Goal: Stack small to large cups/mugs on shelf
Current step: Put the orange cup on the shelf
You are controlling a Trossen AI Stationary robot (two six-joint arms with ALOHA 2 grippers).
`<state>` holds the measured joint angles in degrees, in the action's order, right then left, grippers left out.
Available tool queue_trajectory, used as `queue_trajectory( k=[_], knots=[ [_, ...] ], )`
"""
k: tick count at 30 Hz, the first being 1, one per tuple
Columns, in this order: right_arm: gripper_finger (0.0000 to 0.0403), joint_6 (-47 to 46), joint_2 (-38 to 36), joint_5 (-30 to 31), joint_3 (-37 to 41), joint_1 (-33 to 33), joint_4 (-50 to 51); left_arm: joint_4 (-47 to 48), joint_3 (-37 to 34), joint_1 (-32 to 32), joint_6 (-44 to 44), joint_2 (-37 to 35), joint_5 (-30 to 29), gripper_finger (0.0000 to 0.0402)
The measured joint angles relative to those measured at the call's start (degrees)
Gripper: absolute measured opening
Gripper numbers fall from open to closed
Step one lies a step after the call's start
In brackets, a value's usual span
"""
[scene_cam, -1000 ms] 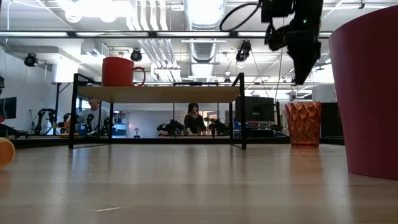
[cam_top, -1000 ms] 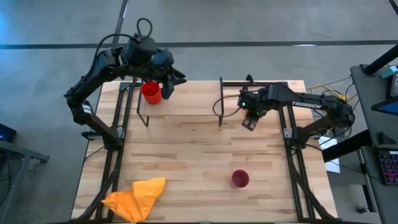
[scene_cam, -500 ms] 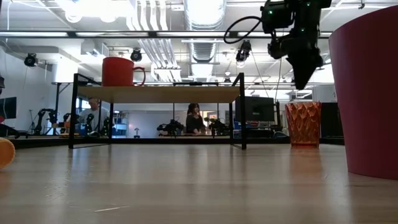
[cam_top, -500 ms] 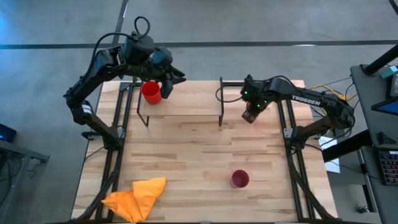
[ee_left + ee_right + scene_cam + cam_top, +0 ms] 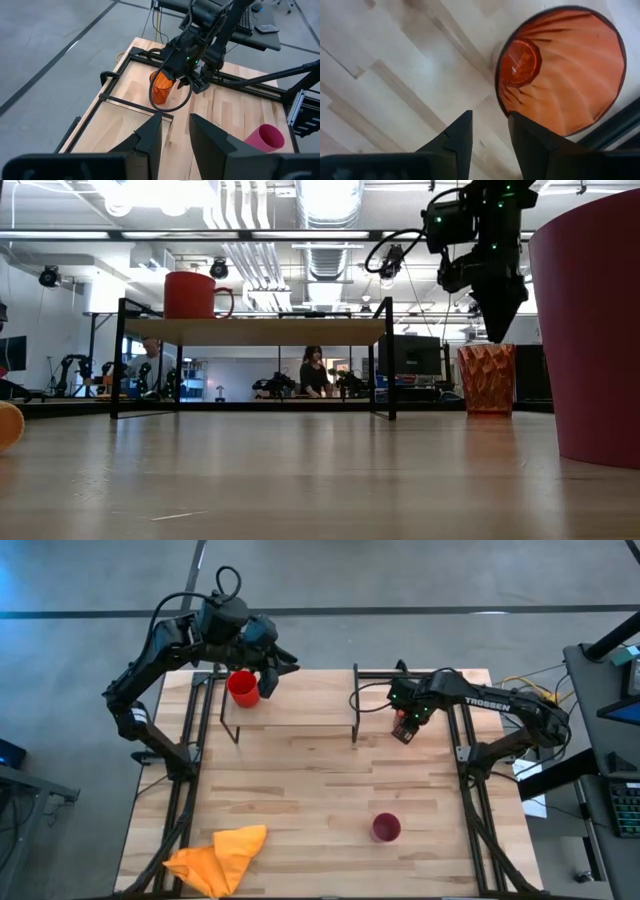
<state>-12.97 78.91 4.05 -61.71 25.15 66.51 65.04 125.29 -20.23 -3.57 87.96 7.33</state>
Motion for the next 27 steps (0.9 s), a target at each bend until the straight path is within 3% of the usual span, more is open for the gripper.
queue_trajectory(
  k=[9, 21, 24, 27],
  knots=[
    [0.0125, 1.66, 0.02, 1.9, 0.06, 0.03, -6.18, 0.02, -0.02, 0.0, -0.02, 0.02, 0.0, 0.0083],
    [0.0124, 1.64, 0.02, 2.17, 3.63, 2.38, -7.36, 0.07, -0.02, 0.0, -0.04, 0.02, 0.0, 0.0083],
    [0.0116, 2.35, 0.02, 0.5, 5.34, 2.36, -7.44, 0.07, -0.02, 0.0, -0.04, 0.02, 0.0, 0.0083],
    [0.0091, 2.49, 0.02, 2.5, 6.22, 2.36, -7.83, 0.02, -0.02, 0.0, -0.04, 0.02, 0.0, 0.0083]
  ],
)
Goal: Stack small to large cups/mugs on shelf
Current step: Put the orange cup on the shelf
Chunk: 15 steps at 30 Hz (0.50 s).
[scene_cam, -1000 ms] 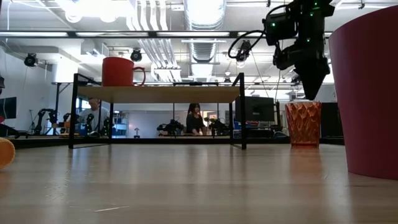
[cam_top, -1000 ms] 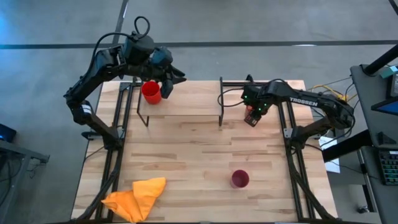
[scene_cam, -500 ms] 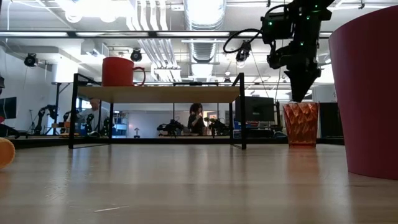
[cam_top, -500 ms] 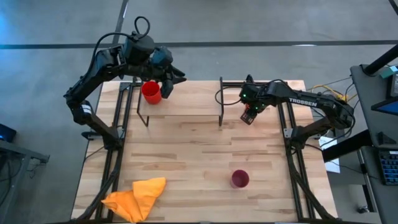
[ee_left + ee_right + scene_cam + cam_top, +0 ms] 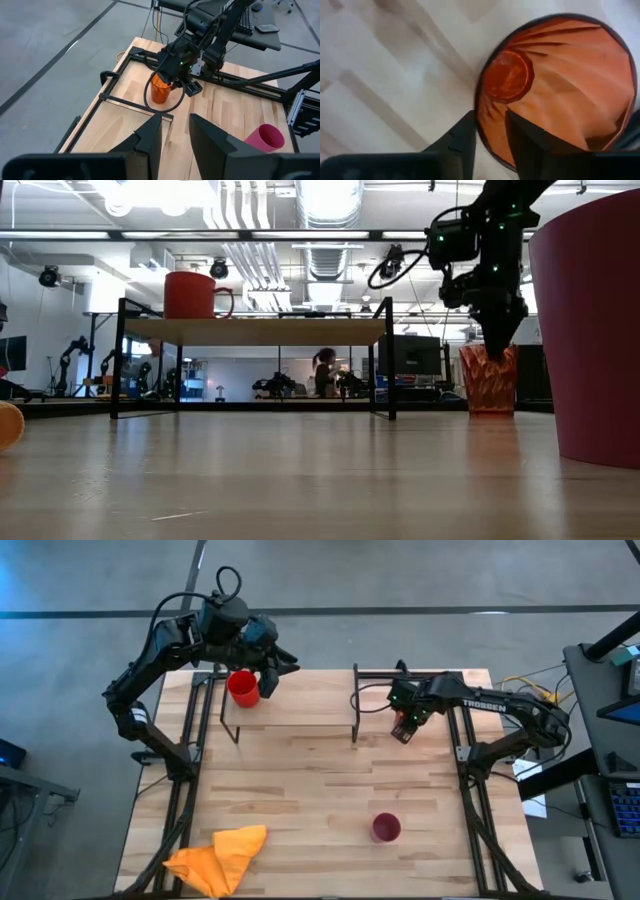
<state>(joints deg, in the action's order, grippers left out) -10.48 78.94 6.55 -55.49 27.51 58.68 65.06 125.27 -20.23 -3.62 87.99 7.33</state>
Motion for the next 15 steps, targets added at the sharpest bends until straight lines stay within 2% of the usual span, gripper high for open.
queue_trajectory(
  k=[5, 8, 11, 13, 15],
  knots=[
    [0.0018, 0.07, -0.17, 0.69, -2.3, -0.13, -1.84, -0.07, 0.0, 0.0, 0.0, 0.0, 0.0, 0.0083],
    [0.0013, 0.08, -0.27, -2.18, -6.69, -0.9, -1.86, -0.07, 0.0, 0.01, -0.04, 0.0, 0.0, 0.0083],
    [0.0011, 0.17, -0.46, -2.44, -13.3, -2.95, -0.37, -0.04, 0.0, 0.02, -0.11, 0.0, -0.02, 0.0083],
    [0.001, 0.82, -0.5, -0.91, -18.3, -4.64, 1.54, 0.0, 0.0, 0.02, -0.18, 0.0, -0.02, 0.0083],
    [0.001, 2.34, -0.31, 3.11, -23.82, -6.72, 4.72, 0.04, 0.0, 0.0, -0.34, 0.0, -0.02, 0.0083]
  ],
)
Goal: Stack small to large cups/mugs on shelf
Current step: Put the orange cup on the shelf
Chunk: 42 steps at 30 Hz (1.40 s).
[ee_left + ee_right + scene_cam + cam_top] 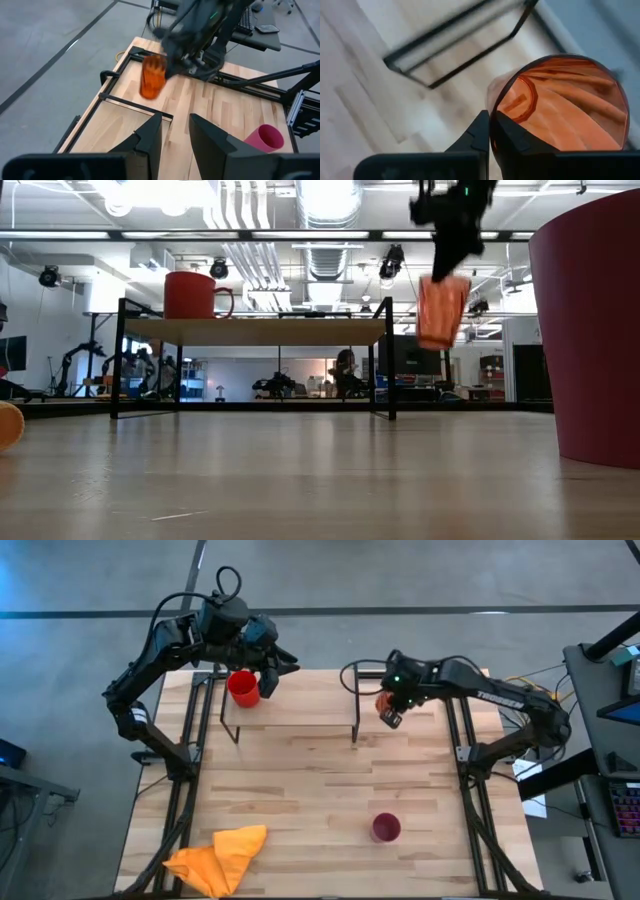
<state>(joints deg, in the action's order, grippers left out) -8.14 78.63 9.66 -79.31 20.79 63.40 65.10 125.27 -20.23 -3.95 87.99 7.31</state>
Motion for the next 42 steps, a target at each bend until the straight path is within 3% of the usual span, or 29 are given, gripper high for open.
queue_trajectory(
  k=[4, 10, 12, 17, 23, 28, 35, 42],
  knots=[
    [0.001, 2.89, 0.99, 11.08, -10.72, -3.52, 6.95, 0.02, 0.0, 0.02, -0.11, 0.0, 0.0, 0.0083],
    [0.0009, 9.04, 4.08, 12.76, -21.81, -4.27, 4.13, 0.09, 0.0, 0.0, -0.12, 0.0, 0.0, 0.0083],
    [0.0009, 11.96, 6.46, 11.31, -24.23, -4.27, 4.13, 0.59, 0.0, 0.0, -0.12, 0.0, -0.12, 0.0083],
    [0.0009, 16.88, 13.69, -0.51, -30.82, -4.51, 3.97, 6.75, 0.0, 0.0, -0.12, -0.07, -4.46, 0.0083],
    [0.0009, 21.11, 23.27, -2.85, -40.89, -5.15, 3.78, 20.97, -0.38, -0.02, -2.3, 0.15, -14.42, 0.0083],
    [0.0009, 21.85, 30.0, -9.33, -48.17, -5.2, 3.85, 21.82, -2.77, 0.0, -5.96, 0.17, -15.69, 0.0083],
    [0.0009, 21.97, 38.07, -9.6, -55.68, -5.26, 12.23, 22.52, -3.17, -0.03, -6.16, 0.15, -24.05, 0.0083],
    [0.0009, 22.6, 39.71, -9.93, -55.49, -5.42, 10.83, 22.51, -3.17, -0.05, -5.88, 0.04, -24.31, 0.0083]
  ],
)
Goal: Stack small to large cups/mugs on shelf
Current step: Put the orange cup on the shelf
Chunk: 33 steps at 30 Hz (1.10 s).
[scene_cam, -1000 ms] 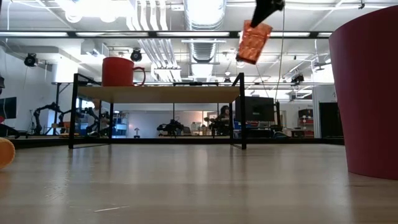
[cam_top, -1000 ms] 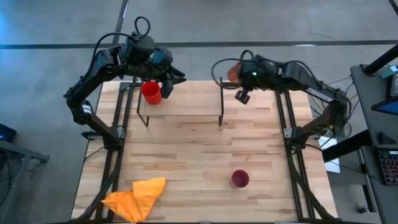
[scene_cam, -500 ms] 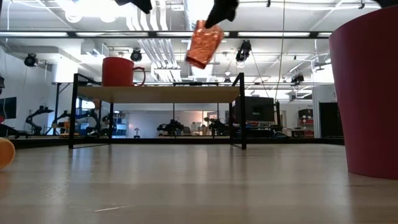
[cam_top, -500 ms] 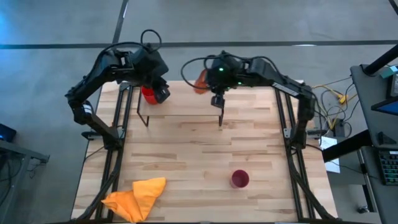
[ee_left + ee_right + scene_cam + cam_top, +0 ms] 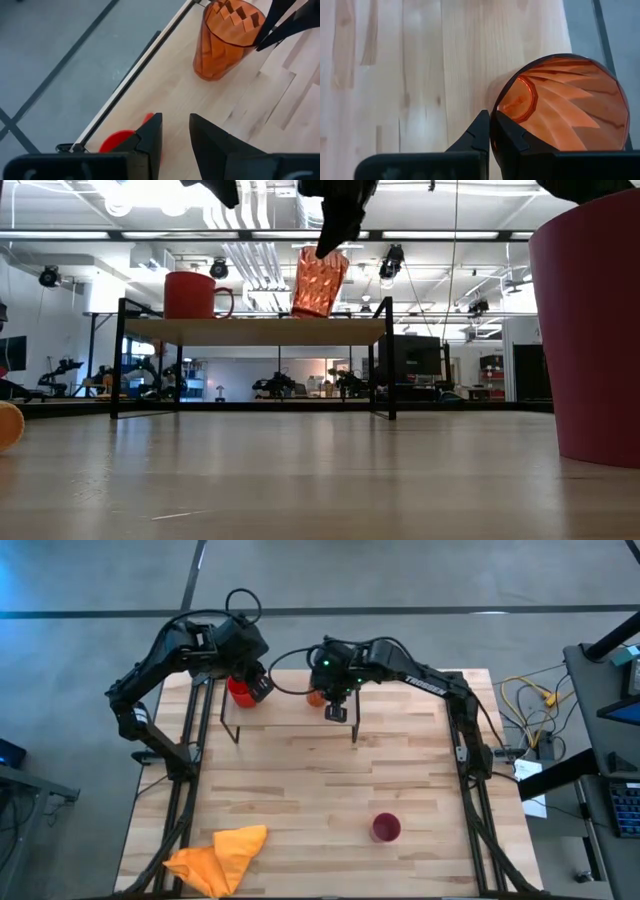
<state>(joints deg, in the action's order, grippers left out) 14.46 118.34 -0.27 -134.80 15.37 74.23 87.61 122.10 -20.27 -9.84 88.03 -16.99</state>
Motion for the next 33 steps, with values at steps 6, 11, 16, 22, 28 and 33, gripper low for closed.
queue_trajectory(
  k=[6, 11, 16, 22, 28, 33],
  knots=[
    [0.0012, 0.54, -0.42, -0.13, 0.0, -0.12, -1.68, -0.02, 0.0, 0.0, 0.19, 0.02, -0.02, 0.0083],
    [0.0014, 0.54, -0.19, -0.49, 0.0, -0.14, -1.0, -0.06, -0.02, 0.0, 0.19, 0.02, 0.0, 0.0083],
    [0.001, 0.54, -0.04, -1.23, 0.37, -0.1, -1.75, -0.07, -0.02, 0.0, 0.14, 0.02, 0.01, 0.0083],
    [0.0016, -1.86, 0.41, -1.25, 0.39, 0.29, -1.89, -0.09, -0.02, 0.0, 0.09, 0.02, 0.02, 0.0083],
    [0.0017, -1.81, 2.01, -1.08, 0.34, 0.27, -1.75, -0.07, -0.02, 0.0, 0.01, 0.0, 0.2, 0.0083],
    [0.002, -2.55, 2.29, -1.22, 0.28, 0.29, -1.79, -0.07, -0.03, 0.0, -0.18, 0.02, 0.22, 0.0083]
  ],
)
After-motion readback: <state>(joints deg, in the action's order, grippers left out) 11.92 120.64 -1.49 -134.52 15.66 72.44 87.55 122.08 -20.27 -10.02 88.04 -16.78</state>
